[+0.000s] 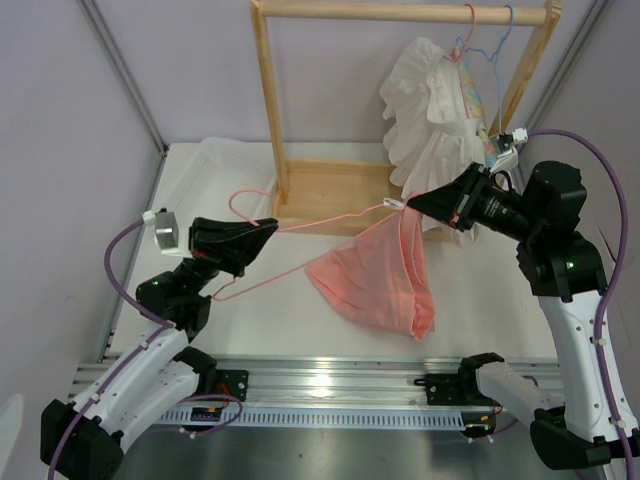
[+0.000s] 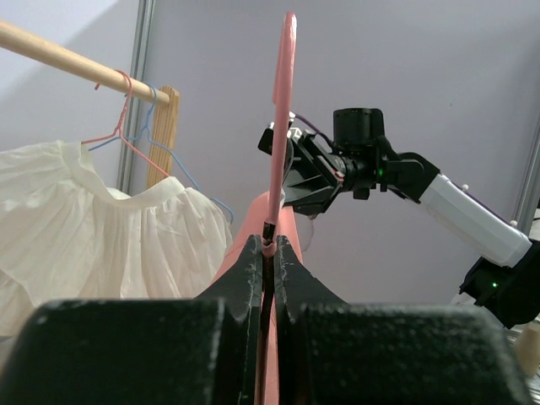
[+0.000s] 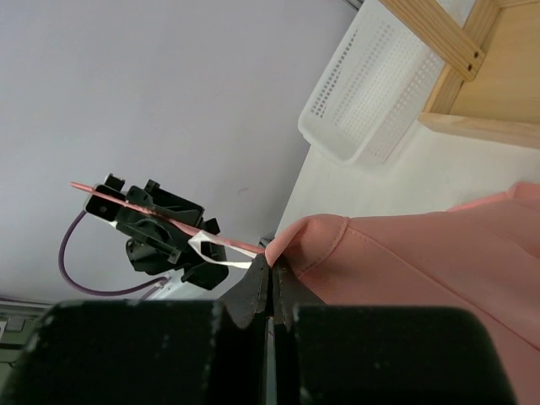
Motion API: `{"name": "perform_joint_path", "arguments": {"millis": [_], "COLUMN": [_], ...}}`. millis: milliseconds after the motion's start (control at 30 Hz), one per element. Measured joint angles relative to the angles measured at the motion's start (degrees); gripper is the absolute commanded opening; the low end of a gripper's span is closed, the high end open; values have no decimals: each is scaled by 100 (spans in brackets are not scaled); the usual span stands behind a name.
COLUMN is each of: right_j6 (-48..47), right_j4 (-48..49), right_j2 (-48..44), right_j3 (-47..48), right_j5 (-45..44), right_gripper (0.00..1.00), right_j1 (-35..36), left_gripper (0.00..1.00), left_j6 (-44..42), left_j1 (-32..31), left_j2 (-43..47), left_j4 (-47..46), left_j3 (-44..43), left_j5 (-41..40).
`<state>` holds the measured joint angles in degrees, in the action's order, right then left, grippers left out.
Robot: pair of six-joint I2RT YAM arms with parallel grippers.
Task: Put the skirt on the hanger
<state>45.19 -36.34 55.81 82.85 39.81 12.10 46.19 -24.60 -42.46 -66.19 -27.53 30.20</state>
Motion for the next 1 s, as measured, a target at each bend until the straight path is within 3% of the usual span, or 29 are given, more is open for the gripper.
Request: {"name": "perform_joint_path", "arguments": {"millis": [1000], "right_j6": [-20], "right_j4": [-31], "right_j2": [0], "right_j3": [-48], "right_j5": [-7], "right_gripper": [0], "right_j1": [-11], "left_gripper": [0], "left_j6": [-17], "left_j1": [0], "left_j2": [299], "left_j4": [170], "left_j3": [72], "left_j5": [-4]}}
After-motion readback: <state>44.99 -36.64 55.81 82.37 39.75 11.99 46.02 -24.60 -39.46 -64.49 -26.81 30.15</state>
